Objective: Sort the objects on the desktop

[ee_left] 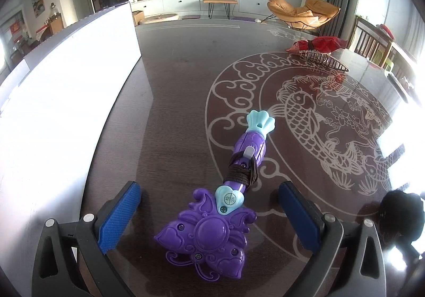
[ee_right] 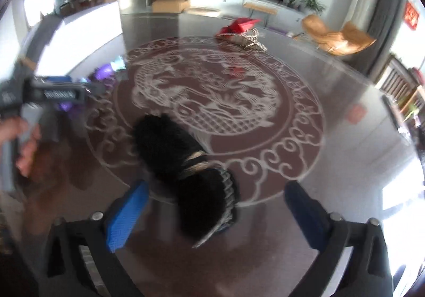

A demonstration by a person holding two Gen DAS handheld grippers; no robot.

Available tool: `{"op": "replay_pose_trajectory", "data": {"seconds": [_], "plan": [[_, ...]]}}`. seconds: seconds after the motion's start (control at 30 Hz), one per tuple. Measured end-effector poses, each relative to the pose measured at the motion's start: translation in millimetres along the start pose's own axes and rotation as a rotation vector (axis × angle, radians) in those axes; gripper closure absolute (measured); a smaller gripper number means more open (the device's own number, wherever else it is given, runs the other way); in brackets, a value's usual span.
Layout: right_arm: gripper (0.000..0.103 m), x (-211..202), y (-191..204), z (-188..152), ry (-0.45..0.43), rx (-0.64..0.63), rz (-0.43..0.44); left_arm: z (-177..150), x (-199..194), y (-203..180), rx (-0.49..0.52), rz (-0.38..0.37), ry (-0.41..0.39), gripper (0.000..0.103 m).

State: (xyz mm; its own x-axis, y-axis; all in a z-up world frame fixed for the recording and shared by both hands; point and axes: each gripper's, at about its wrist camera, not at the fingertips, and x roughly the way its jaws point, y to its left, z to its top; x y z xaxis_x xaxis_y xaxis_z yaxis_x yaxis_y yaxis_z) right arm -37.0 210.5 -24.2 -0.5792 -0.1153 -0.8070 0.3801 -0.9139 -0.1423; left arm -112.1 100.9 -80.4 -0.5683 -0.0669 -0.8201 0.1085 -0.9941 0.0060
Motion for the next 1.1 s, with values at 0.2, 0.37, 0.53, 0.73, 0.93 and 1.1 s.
{"op": "replay_pose_trajectory", "data": {"seconds": [0.2,0.37,0.53,0.73,0.93,1.1], "plan": [[0.000,11,-33,5,0.006,0.153,0.064,0,1,-1,0.001,0.000,0.000,0.000],[0.000,7,-32,5,0.007,0.152,0.053,0,1,-1,0.000,0.000,-0.001,0.000],[0.000,7,-32,5,0.007,0.152,0.053,0,1,-1,0.000,0.000,-0.001,0.000],[0.000,7,-32,4,0.006,0.152,0.053,0,1,-1,0.000,0.000,-0.001,0.000],[0.000,7,-32,4,0.006,0.151,0.052,-1,1,-1,-0.001,-0.001,-0.001,0.000],[0.000,7,-32,3,0.006,0.152,0.052,-1,1,0,-0.001,-0.001,-0.001,0.000]]}}
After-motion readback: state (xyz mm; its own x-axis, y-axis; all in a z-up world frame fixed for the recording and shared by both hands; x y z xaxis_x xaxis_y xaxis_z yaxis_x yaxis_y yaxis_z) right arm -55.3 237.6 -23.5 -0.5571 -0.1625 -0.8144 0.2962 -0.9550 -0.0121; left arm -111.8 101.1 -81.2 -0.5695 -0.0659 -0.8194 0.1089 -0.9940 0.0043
